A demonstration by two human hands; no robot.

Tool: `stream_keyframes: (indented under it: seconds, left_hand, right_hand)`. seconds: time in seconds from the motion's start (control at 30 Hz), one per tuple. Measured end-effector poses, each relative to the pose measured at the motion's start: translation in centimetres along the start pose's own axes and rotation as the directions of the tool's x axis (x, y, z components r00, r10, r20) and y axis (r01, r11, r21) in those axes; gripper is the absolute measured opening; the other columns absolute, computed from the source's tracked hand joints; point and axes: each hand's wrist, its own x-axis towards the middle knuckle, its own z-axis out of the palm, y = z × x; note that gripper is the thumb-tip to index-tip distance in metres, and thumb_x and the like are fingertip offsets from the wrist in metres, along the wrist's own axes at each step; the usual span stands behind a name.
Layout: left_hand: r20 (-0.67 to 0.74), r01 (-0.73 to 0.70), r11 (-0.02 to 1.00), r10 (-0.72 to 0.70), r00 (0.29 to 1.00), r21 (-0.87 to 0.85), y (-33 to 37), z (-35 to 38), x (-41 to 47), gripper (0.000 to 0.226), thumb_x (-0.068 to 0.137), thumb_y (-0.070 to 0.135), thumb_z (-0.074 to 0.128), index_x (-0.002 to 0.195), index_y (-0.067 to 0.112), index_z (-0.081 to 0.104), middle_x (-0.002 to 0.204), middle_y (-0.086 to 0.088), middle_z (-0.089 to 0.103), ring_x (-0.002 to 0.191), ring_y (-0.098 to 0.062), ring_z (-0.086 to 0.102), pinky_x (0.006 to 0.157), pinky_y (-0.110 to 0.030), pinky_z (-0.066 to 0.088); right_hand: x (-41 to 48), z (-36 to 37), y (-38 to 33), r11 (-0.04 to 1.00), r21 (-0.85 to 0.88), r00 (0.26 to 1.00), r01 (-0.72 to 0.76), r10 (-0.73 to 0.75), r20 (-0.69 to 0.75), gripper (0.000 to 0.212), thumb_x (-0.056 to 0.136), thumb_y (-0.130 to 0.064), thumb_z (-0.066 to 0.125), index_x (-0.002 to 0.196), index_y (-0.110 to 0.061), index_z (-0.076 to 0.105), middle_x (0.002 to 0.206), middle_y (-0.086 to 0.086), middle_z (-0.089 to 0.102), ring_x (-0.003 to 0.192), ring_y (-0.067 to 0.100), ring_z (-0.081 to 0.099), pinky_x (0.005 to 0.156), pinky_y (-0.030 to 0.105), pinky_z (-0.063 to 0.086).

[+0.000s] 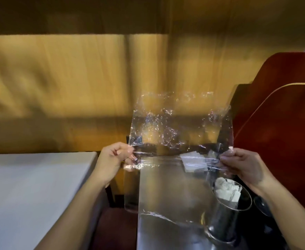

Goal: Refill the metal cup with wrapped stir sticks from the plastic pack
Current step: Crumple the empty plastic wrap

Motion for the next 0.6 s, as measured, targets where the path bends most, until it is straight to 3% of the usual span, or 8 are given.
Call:
stream_keyframes:
  seconds: [0.13, 0.3, 0.47, 0.6]
  left_hand:
    - [-0.005, -0.064, 0.998, 0.064, 0.998, 0.026, 0.0, -0.1, 0.1, 0.015, 0.086, 0.0, 0.057, 0.076, 0.007, 0.065, 0.054, 0.0, 0.067, 0.046, -0.009, 0.057, 0.045, -0.019, 0.05]
    - [-0.025, -0.075, 0.997, 0.076, 0.997, 0.021, -0.4, 0.0, 0.3, 0.018, 0.087, -0.004, 0.054, 0.078, 0.007, 0.065, 0.053, 0.0, 0.067, 0.045, -0.009, 0.057, 0.048, -0.018, 0.05]
    - [0.014, -0.081, 0.997, 0.081, 0.997, 0.016, -0.5, -0.4, 0.3, 0.022, 0.087, -0.007, 0.05, 0.084, 0.007, 0.067, 0.058, 0.001, 0.068, 0.054, -0.01, 0.059, 0.056, -0.019, 0.052]
    - [-0.011, -0.047, 0.999, 0.047, 0.999, -0.021, -0.4, -0.2, 0.1, 0.026, 0.089, -0.01, 0.047, 0.078, 0.005, 0.064, 0.058, 0.001, 0.07, 0.053, -0.008, 0.061, 0.054, -0.019, 0.053]
  right_hand:
    - [0.4, -0.2, 0.3, 0.999, 0.048, 1.0, 0.0, 0.0, 0.004, 0.01, 0.065, -0.001, 0.065, 0.074, -0.002, 0.069, 0.056, 0.014, 0.069, 0.046, 0.019, 0.064, 0.041, 0.025, 0.053]
    - [0.9, -0.8, 1.1, 0.996, 0.078, 0.997, -0.035, 0.03, 0.065, 0.014, 0.065, -0.003, 0.065, 0.076, -0.004, 0.074, 0.06, 0.014, 0.07, 0.049, 0.019, 0.065, 0.04, 0.022, 0.048]
    - [1.5, -1.8, 1.9, 0.995, 0.094, 0.99, -0.035, 0.022, 0.137, 0.019, 0.068, 0.0, 0.062, 0.082, -0.005, 0.075, 0.072, 0.016, 0.074, 0.061, 0.022, 0.07, 0.049, 0.023, 0.054]
    - [1.4, -2.1, 1.8, 0.999, 0.046, 0.978, -0.019, 0.009, 0.209, 0.017, 0.076, 0.0, 0.06, 0.077, -0.007, 0.076, 0.079, 0.015, 0.075, 0.07, 0.021, 0.072, 0.059, 0.022, 0.056]
